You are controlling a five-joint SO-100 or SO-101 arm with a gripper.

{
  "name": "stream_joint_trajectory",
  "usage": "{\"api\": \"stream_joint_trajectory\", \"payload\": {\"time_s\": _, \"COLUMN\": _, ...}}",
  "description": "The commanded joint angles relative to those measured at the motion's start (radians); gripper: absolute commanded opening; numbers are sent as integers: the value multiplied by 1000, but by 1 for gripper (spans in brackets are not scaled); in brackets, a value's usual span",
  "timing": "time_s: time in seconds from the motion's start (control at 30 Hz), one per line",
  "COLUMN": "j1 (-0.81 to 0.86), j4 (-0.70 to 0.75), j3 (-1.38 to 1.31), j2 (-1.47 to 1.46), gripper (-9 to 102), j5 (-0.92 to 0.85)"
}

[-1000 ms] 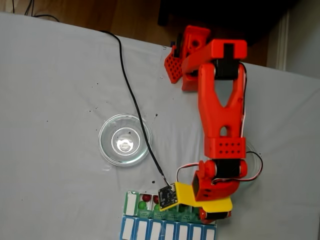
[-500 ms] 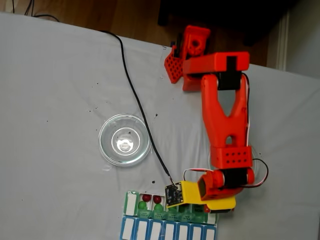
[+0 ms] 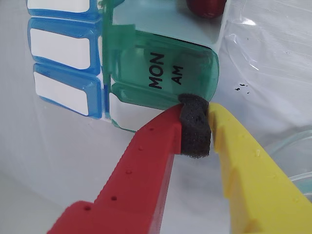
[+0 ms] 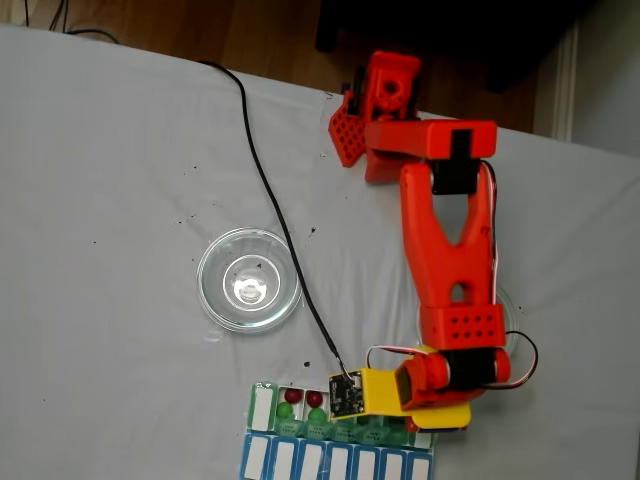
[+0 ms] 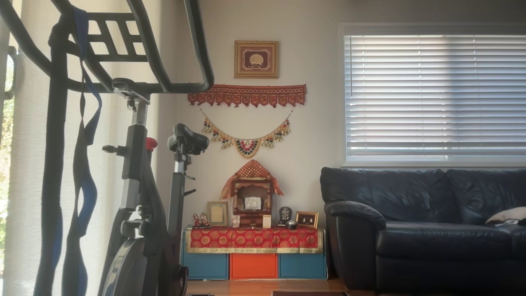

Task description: Sort medicines into box.

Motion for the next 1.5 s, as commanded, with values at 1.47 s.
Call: {"api": "stream_joint_trajectory", "payload": {"time_s": 1.47, "j1": 117, "j4": 25, "j3": -179, "j2": 259, "gripper": 1, "j5": 38}}
